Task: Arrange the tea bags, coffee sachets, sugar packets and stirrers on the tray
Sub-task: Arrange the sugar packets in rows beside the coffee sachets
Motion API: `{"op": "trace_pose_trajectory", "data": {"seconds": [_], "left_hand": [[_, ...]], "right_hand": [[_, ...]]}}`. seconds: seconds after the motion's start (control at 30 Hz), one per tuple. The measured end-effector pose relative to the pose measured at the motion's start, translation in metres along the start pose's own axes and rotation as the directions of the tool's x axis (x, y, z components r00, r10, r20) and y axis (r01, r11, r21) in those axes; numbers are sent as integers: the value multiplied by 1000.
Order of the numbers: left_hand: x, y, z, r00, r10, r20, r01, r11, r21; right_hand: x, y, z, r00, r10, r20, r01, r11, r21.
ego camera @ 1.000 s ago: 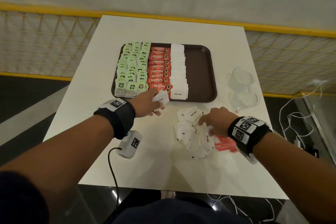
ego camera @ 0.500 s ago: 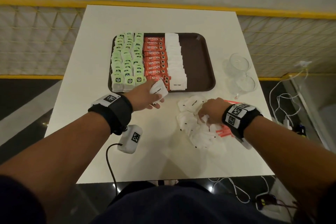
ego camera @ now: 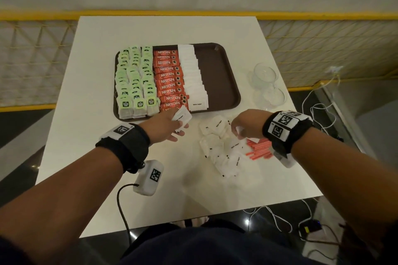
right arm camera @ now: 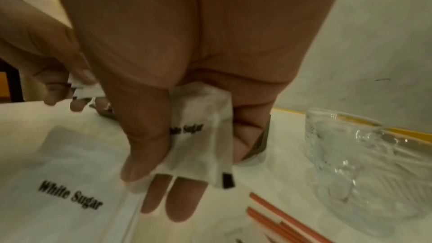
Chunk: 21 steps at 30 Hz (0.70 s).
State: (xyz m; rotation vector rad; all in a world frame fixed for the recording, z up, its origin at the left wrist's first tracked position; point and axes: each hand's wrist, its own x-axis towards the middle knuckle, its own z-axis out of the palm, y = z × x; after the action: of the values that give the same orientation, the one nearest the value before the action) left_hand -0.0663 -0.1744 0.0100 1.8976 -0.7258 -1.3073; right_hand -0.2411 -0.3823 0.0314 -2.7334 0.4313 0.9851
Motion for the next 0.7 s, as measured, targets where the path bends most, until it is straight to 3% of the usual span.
{"op": "trace_pose_trajectory", "data": {"seconds": [0.13,0.27,0.43,0.7], "left_hand": [[-1,2,3,1000,-5,20,7,996,-93],[-3,9,7,999,12,52,0,975,-224],[-13,24,8,998,26,53,3,881,-474],[-23,29,-4,985,98,142,-29,904,-426]], "right_hand": [[-11,-6,-21,1000,4,-28,0,989,147],[-12,-27,-41,991,-70,-112,102,946,306],[4,-62,-58,977,-115,-177,184,875,447],[25,-79,-54,955,-33,-293,218,747,628]]}}
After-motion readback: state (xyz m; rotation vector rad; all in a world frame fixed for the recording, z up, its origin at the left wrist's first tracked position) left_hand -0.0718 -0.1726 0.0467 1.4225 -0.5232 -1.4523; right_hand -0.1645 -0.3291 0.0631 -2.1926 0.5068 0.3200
